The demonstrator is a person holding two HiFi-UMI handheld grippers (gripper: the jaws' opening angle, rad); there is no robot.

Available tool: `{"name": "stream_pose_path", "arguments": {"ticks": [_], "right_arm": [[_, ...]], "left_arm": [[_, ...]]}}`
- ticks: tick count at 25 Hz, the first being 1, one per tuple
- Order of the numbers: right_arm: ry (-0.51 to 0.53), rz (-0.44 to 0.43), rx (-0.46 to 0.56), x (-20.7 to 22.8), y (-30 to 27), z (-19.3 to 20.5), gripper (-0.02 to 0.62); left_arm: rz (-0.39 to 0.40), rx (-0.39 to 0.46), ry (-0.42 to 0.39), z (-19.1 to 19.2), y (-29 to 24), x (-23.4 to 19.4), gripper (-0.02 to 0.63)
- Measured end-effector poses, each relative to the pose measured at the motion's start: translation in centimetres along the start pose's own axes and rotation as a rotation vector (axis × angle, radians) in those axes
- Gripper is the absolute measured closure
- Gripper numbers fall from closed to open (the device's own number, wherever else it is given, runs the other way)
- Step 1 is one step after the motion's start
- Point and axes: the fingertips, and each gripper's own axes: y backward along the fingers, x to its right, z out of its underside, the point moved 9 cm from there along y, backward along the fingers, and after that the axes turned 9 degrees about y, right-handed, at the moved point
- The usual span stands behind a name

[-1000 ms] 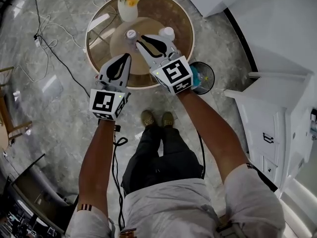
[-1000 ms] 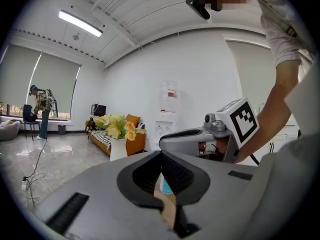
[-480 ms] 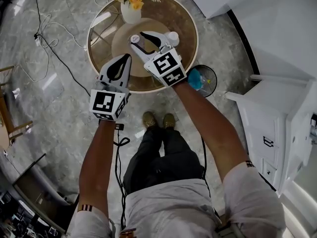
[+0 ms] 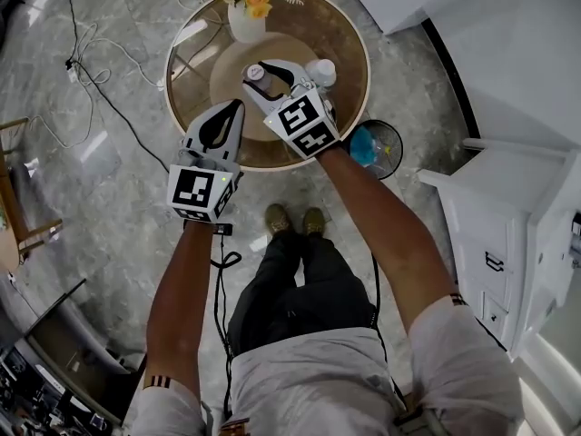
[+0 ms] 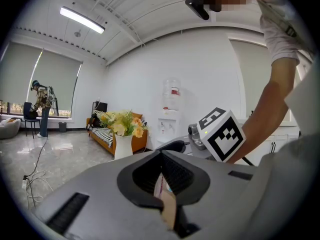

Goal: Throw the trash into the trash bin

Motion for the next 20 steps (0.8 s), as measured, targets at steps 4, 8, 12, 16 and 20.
{"name": "stream_pose_path", "arguments": {"ticks": [4, 8, 12, 16, 20], "right_arm": [[0.011, 0.017, -0.007, 0.0, 0.0, 0.1, 0.453], [0.034, 0.029, -0.010, -0.3, 0.4, 0.1, 0.456], [0.028, 0.038, 0.012, -0.5, 1.3, -0.3, 0.457], [0.021, 0.045, 0.061, -1.0, 3.3, -1.0, 0.457], [-0.013, 0.077, 0.081, -1.5, 6.3, -0.4, 0.457]], "left_arm": [[0.004, -0.002, 0.000, 0.1, 0.3, 0.0, 0.607], [0.005, -0.002, -0.001, 0.2, 0.4, 0.1, 0.607], [0.006, 0.000, -0.004, 0.2, 0.7, 0.3, 0.607], [0.012, 0.005, -0.003, 0.1, 0.9, 0.8, 0.607], [0.020, 0.000, 0.004, 0.4, 0.7, 1.9, 0.607]]}}
